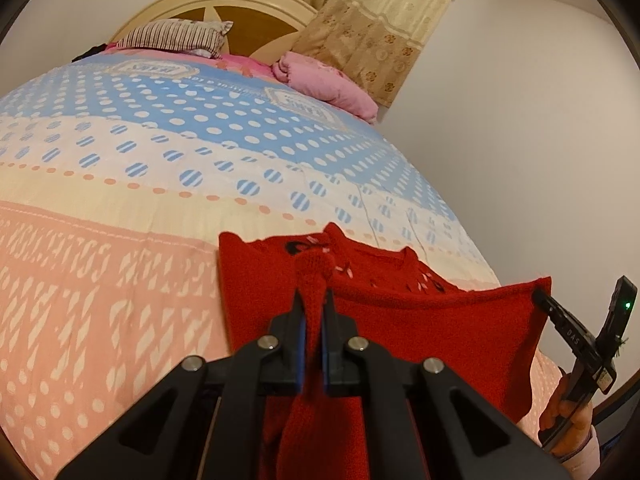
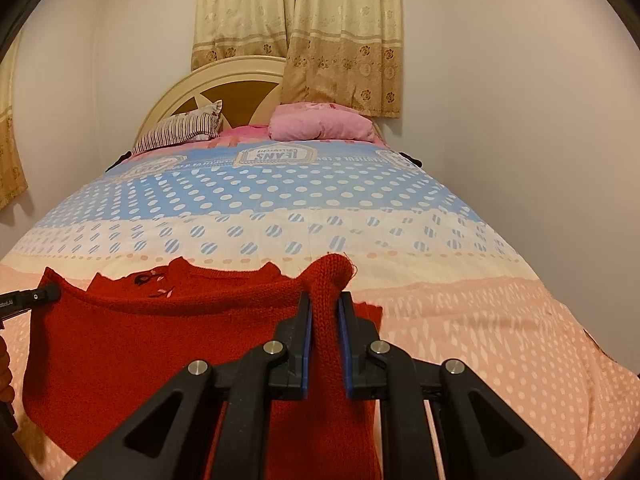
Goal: Fold small clothes
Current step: 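Lift the held hem with both tools and fold it over toward the collar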
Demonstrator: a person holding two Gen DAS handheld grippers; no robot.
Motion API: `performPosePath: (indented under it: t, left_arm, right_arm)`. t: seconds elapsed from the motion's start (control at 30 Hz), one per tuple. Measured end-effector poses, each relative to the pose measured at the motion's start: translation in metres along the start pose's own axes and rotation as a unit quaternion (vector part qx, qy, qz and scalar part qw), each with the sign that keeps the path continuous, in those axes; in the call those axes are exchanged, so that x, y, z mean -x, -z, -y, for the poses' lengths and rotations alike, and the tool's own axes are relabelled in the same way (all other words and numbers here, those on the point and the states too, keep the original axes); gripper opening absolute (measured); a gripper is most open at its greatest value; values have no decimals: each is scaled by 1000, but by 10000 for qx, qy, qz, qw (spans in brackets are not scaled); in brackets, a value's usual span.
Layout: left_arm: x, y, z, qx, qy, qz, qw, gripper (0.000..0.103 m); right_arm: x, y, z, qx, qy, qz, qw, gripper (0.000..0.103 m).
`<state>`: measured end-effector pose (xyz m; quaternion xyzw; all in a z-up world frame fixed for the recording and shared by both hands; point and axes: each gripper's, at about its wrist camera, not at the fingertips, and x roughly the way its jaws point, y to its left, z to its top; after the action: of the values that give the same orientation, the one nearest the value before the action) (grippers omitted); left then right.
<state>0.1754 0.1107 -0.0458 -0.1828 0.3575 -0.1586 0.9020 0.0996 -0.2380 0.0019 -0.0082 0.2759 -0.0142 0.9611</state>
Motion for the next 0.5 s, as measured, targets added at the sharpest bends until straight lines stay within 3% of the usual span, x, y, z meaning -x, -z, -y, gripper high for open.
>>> performPosePath:
  t: [0.5]
  left_arm:
    - [-53, -54, -11, 44, -274, 109, 9996, 6]
  right_arm:
    - [-80, -38, -5, 112, 265, -141, 9995, 11]
